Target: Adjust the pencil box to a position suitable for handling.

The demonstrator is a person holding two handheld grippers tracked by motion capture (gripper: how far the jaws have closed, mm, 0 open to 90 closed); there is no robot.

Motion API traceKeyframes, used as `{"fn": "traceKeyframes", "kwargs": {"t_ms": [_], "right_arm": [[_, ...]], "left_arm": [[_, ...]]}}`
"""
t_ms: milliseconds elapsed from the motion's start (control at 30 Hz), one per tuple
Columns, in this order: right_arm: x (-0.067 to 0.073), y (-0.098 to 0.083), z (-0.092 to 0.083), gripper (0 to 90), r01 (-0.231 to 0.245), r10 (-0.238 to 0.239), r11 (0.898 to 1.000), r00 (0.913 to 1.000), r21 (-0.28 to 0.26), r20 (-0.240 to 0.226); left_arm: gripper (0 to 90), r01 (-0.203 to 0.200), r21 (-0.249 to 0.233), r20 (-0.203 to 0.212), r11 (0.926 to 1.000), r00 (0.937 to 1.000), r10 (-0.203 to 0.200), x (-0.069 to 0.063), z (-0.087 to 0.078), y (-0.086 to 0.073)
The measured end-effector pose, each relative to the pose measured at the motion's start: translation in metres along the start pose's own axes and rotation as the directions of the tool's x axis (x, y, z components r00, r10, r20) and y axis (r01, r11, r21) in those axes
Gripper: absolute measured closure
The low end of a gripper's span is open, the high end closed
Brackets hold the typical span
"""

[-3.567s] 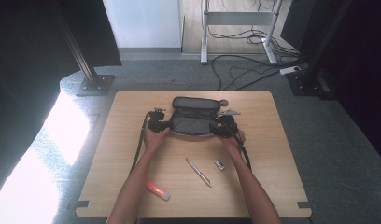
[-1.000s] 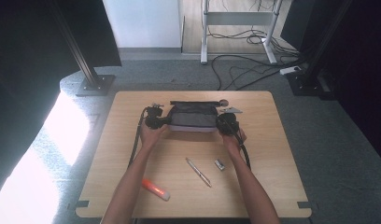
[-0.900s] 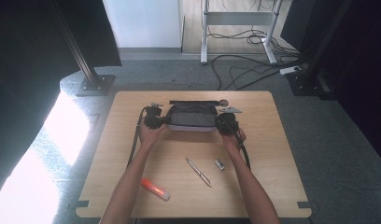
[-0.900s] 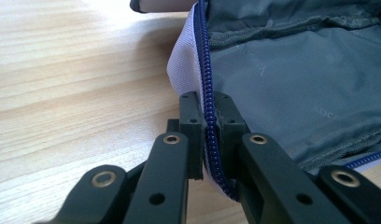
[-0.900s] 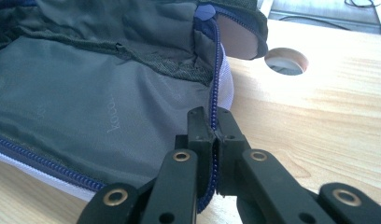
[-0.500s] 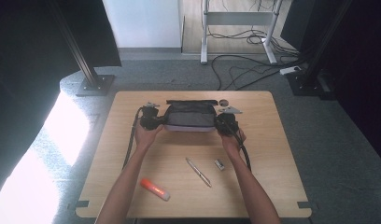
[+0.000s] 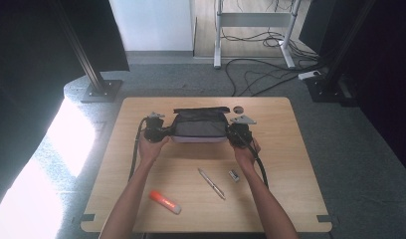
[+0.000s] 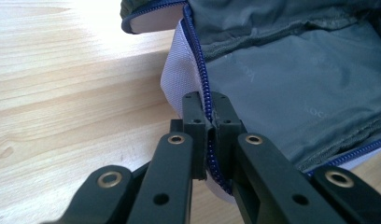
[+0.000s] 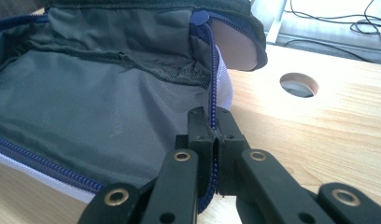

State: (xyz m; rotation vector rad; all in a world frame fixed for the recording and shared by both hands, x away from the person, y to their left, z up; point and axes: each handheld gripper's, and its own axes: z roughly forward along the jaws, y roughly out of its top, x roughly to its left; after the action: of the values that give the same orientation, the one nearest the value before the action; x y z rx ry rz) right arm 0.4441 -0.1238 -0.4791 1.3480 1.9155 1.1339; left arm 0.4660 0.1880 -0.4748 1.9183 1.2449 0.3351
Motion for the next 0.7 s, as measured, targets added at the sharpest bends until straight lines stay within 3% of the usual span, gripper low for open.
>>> {"fn": "traceKeyframes", "kwargs": {"t_ms": [400,700], "right_arm": [[0.010,-0.009,-0.012,87.2,0.012,-0.012,1.000,0.9997,-0.016,-0.023],[0.011,-0.018,-0.018,87.2,0.022,-0.023,1.000,0.9992,-0.017,-0.032]], "left_arm": [[87.2,-0.025,-0.011,0.000,0.9996,0.9997,0.025,-0.006,-0.018,-0.011],[87.1,-0.039,-0.005,0.010,0.9992,0.9992,0.039,-0.010,-0.021,-0.025]]}}
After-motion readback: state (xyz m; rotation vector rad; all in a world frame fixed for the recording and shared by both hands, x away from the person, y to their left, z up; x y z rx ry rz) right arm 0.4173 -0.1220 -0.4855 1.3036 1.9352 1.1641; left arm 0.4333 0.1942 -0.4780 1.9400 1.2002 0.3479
